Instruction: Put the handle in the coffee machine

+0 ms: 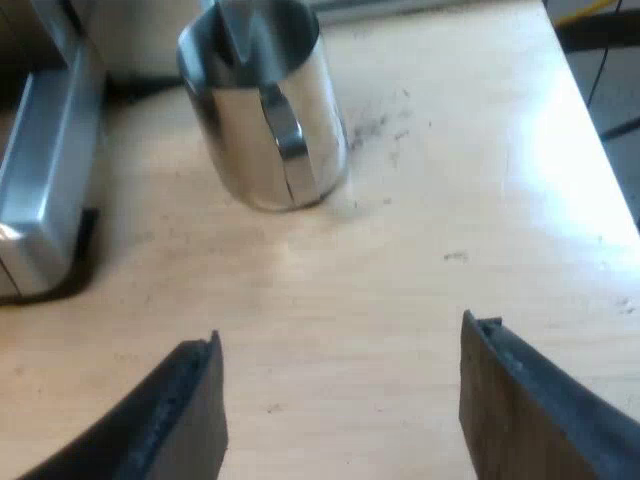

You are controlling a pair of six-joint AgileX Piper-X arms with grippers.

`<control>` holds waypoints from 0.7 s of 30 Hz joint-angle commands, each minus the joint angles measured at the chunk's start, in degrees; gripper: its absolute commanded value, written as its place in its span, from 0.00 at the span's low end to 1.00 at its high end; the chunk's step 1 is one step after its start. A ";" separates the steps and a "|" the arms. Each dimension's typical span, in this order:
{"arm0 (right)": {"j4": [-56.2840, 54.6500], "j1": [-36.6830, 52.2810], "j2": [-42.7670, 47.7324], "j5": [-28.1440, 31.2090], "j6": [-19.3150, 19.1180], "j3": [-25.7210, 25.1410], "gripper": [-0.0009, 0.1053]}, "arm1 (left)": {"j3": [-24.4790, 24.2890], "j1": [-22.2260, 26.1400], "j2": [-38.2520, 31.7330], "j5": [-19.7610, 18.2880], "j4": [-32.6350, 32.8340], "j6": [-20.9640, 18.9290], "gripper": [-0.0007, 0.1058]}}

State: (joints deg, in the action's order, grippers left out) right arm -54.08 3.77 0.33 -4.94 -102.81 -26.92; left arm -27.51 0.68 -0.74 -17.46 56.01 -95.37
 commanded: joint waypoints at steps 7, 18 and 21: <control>0.62 0.01 2.55 -0.02 -0.29 -0.47 0.53 | -0.27 -0.19 -7.94 -0.38 -0.91 -0.42 1.00; 0.62 0.01 2.55 -0.02 -0.29 -0.47 0.53 | -0.21 0.66 -7.94 -1.17 -1.03 0.76 1.00; 0.62 0.01 2.55 -0.02 -0.29 -0.47 0.53 | -0.21 0.66 -7.94 0.83 -1.14 1.80 1.00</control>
State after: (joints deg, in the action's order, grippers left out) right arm -53.87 3.77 0.33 -4.94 -102.81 -26.92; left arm -27.51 1.31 -0.74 -17.56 56.01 -93.68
